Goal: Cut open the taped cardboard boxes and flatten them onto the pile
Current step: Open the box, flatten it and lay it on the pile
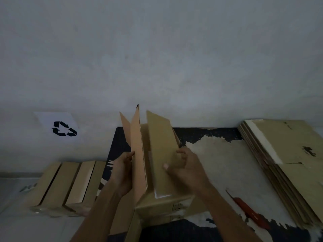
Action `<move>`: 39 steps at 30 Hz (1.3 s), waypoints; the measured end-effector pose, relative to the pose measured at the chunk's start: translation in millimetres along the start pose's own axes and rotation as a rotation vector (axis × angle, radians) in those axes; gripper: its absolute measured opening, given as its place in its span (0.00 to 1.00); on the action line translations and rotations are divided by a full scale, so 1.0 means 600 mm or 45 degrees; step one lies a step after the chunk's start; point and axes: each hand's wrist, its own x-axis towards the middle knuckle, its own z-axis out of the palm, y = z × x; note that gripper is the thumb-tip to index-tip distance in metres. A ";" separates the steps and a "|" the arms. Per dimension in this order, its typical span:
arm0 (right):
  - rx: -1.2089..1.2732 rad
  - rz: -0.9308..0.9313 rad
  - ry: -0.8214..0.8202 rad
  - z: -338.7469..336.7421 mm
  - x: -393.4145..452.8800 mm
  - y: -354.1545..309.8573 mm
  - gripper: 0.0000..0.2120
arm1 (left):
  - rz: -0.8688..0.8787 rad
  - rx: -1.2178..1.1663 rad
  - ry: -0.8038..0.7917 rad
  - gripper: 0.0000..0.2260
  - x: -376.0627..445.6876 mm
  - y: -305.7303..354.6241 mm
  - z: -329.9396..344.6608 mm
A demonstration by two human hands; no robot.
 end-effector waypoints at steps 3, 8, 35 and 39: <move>-0.383 -0.037 0.125 0.041 0.007 -0.005 0.43 | 0.031 0.045 0.102 0.23 0.004 0.003 -0.002; -0.788 0.016 0.030 0.034 0.030 -0.010 0.47 | 0.023 0.135 0.133 0.20 0.017 -0.002 0.009; 0.089 0.110 0.069 -0.013 -0.045 0.069 0.12 | 0.272 1.017 -0.211 0.58 -0.043 -0.006 0.026; 0.014 0.019 0.399 -0.006 -0.009 0.100 0.15 | 0.357 1.391 -0.331 0.65 -0.053 -0.021 0.025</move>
